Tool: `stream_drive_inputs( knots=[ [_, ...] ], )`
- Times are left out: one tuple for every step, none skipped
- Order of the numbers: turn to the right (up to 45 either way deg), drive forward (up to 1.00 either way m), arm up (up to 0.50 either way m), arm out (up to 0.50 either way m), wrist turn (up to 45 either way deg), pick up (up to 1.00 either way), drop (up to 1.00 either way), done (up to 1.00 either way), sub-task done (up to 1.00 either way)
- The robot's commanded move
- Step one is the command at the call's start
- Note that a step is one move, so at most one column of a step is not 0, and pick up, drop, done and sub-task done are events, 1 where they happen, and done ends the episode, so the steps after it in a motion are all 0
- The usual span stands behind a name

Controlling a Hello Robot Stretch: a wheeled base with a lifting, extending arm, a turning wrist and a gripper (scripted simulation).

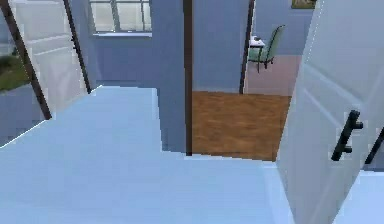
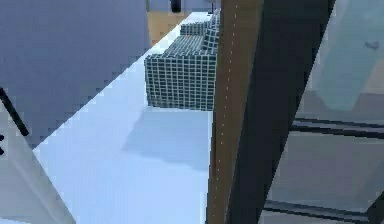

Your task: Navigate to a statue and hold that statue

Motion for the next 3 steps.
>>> stream_drive_inputs(
  knots=[
    [45.0, 0.00, 0.00, 0.00, 0.0, 0.00, 0.00, 0.00, 0.00],
    [6.0, 0.00, 0.00, 0.00, 0.0, 0.00, 0.00, 0.00, 0.00],
    [0.0, 0.40, 0.00, 0.00, 0.0, 0.00, 0.00, 0.00, 0.00]
  ],
)
